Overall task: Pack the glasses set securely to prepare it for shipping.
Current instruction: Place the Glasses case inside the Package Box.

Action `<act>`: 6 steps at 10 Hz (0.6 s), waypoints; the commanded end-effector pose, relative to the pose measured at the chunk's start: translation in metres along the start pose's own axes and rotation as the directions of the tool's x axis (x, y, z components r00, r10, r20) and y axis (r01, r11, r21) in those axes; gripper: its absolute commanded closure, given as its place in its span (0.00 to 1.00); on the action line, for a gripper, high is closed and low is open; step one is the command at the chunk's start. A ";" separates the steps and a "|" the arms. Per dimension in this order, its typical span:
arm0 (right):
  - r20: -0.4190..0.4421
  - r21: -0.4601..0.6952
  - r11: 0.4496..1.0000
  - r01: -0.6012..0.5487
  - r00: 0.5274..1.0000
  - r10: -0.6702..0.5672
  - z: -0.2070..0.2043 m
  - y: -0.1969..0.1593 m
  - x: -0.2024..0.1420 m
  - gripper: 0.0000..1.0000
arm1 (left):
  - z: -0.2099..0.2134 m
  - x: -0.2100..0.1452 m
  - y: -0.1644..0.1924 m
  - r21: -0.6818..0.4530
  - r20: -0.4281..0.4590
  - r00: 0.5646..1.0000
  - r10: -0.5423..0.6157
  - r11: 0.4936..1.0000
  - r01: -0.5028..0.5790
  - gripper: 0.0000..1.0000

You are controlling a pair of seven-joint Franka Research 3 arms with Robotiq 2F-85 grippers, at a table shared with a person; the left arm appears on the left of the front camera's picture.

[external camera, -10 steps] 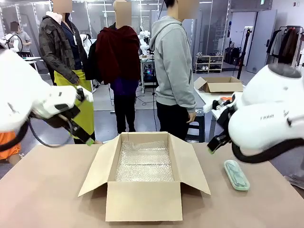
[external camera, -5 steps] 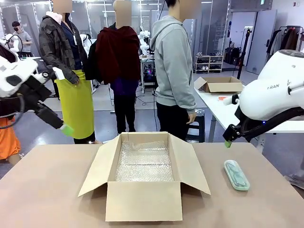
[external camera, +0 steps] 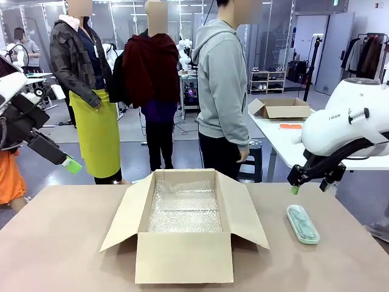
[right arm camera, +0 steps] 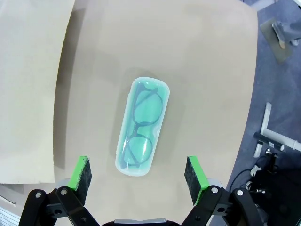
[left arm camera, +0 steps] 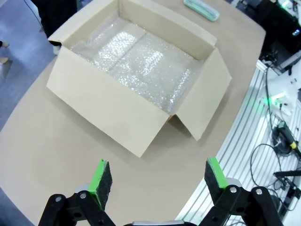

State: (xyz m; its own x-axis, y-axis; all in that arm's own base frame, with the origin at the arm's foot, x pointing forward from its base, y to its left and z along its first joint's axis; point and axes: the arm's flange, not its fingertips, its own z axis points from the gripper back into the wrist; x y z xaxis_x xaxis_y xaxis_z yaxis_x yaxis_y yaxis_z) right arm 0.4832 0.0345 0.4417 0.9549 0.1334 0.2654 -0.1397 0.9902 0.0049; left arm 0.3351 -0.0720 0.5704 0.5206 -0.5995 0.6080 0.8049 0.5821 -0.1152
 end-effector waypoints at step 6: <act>-0.155 0.037 0.982 0.186 0.972 -0.178 -0.051 -0.016 0.013 0.00 | 0.000 0.002 -0.001 -0.009 0.000 1.000 -0.020 1.000 0.020 0.00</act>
State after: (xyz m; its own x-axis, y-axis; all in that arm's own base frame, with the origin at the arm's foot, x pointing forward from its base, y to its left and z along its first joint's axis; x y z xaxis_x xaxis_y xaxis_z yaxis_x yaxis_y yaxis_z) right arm 0.4998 0.0177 0.3956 0.9899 0.0151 0.1409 -0.0248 0.9974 0.0671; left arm 0.3349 -0.0758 0.5697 0.5206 -0.6089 0.5984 0.8043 0.5850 -0.1045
